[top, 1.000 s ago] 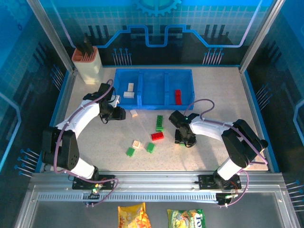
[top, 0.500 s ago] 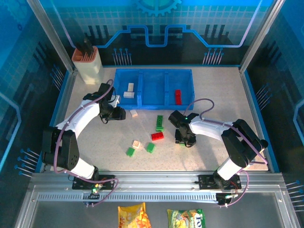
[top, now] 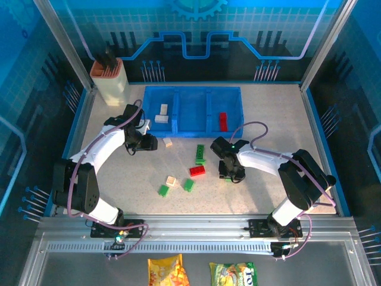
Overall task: Sort the legos into containers by color
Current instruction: Pick up the lego from the bottom-center of the table.
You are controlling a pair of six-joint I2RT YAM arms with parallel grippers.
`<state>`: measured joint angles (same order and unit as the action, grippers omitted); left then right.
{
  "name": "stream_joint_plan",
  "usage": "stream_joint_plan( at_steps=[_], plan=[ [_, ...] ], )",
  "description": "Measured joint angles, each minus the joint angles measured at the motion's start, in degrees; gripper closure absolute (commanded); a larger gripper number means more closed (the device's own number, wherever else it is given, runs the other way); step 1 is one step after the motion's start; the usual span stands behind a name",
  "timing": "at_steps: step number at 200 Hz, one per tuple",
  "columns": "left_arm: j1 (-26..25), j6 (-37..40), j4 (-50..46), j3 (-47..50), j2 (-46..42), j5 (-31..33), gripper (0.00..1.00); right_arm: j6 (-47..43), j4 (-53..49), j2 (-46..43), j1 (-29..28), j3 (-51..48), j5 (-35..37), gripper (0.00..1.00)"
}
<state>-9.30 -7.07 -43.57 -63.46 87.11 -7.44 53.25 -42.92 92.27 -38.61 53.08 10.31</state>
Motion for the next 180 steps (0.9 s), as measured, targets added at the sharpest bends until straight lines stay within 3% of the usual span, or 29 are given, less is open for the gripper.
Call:
stream_joint_plan(
  at_steps=[93,180],
  plan=[
    [0.0,0.2,0.0,0.0,-0.2,0.1,0.51,-5.9,-4.0,1.1,0.3,9.7,1.3,0.6],
    [0.0,0.2,0.0,0.6,-0.2,0.3,0.51,-14.2,-7.1,7.2,5.9,23.2,0.7,0.6]
  ],
)
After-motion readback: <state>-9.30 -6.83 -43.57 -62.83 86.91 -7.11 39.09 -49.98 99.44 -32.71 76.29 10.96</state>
